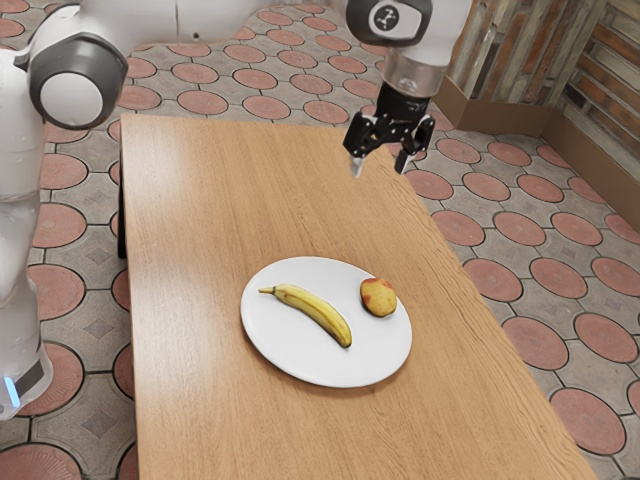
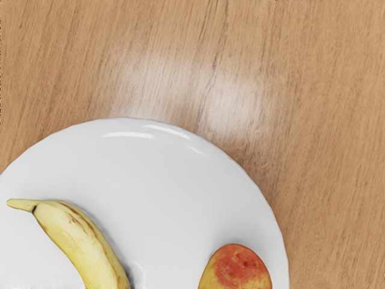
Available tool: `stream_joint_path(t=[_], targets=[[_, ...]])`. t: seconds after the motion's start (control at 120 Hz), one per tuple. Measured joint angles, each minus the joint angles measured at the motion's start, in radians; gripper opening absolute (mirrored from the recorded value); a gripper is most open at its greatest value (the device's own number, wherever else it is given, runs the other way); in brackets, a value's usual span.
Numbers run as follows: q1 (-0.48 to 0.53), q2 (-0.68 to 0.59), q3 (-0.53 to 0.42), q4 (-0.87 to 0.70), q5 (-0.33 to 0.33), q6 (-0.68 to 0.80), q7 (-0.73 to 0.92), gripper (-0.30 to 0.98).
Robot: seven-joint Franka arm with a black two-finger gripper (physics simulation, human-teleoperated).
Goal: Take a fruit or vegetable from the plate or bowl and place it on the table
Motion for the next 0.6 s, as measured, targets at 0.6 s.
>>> stream_joint_path(t=[0.6], targets=[[-0.056, 0.091, -0.051, 0.042, -0.113, 0.114, 1.156, 0.69]])
